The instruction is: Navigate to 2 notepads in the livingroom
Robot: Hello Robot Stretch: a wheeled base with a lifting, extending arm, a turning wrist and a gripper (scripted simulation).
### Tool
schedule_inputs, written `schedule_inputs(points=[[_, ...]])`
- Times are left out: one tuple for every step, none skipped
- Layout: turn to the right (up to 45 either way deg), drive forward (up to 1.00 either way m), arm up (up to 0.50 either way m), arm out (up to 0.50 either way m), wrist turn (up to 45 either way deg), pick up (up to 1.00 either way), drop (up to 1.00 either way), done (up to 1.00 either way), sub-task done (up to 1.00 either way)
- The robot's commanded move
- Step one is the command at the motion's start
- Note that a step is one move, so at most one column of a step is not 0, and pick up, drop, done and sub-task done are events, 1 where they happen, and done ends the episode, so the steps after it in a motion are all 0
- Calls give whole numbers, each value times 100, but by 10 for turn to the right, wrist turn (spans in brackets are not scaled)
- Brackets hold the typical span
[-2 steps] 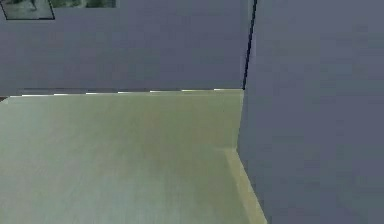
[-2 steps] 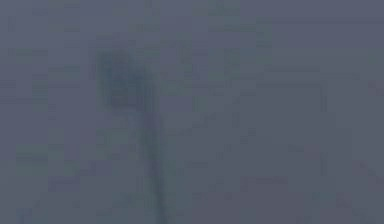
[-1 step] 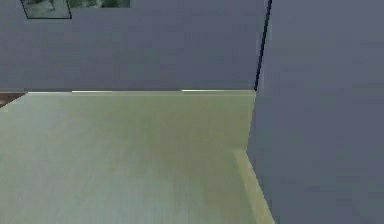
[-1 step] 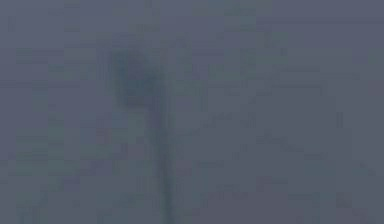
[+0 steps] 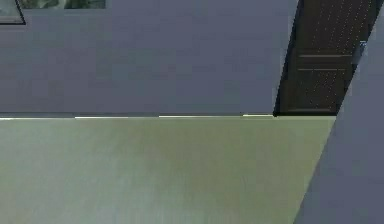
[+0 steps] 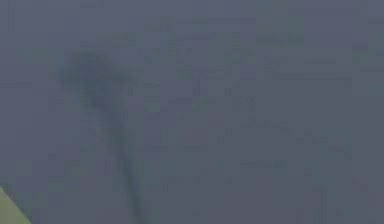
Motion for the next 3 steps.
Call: schedule_inputs(points=[[0, 100, 0, 0, 0, 0, 0, 0, 0], [-210, 0, 0, 0, 0, 0, 0, 0, 0], [0, 10, 0, 0, 0, 0, 0, 0, 0]])
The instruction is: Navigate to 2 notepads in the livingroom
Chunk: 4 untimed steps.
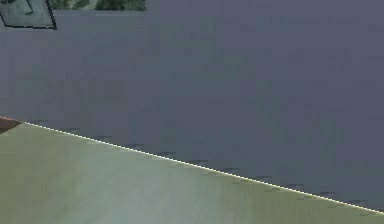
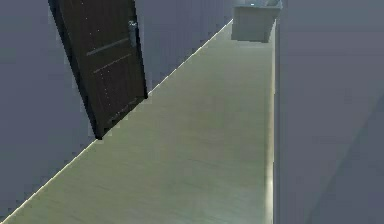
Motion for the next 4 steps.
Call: schedule_inputs(points=[[450, 0, 0, 0, 0, 0, 0, 0, 0], [180, 0, 0, 0, 0, 0, 0, 0, 0], [0, 45, 0, 0, 0, 0, 0, 0, 0], [420, 0, 0, 0, 0, 0, 0, 0, 0]])
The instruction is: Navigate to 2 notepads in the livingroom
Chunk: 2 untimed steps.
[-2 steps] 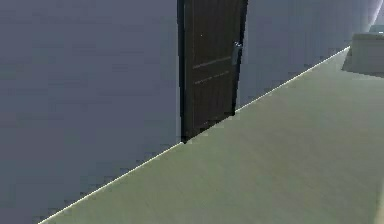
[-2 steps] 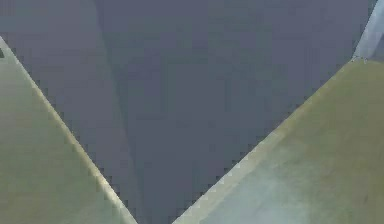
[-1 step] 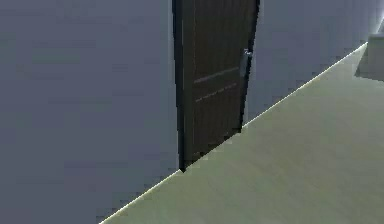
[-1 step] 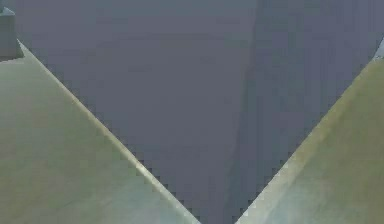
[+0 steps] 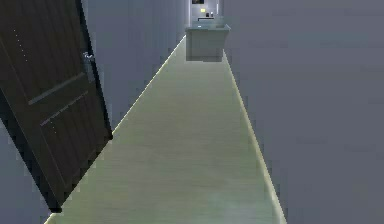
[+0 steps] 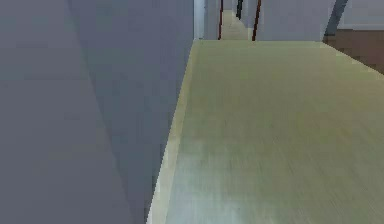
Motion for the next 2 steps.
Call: schedule_inputs(points=[[0, 20, 0, 0, 0, 0, 0, 0, 0], [-30, 0, 0, 0, 0, 0, 0, 0, 0]])
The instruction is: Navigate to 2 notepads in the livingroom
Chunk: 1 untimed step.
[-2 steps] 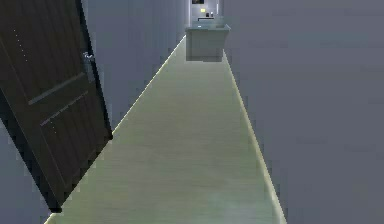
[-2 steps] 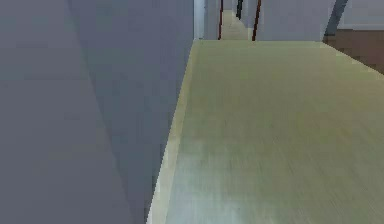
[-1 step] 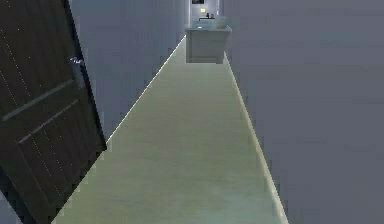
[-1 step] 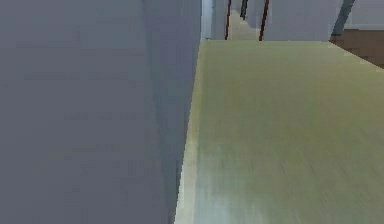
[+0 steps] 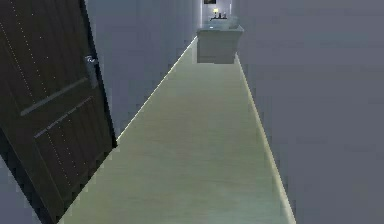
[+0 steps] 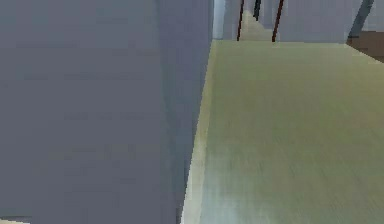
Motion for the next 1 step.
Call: schedule_inputs(points=[[0, 100, 0, 0, 0, 0, 0, 0, 0]])
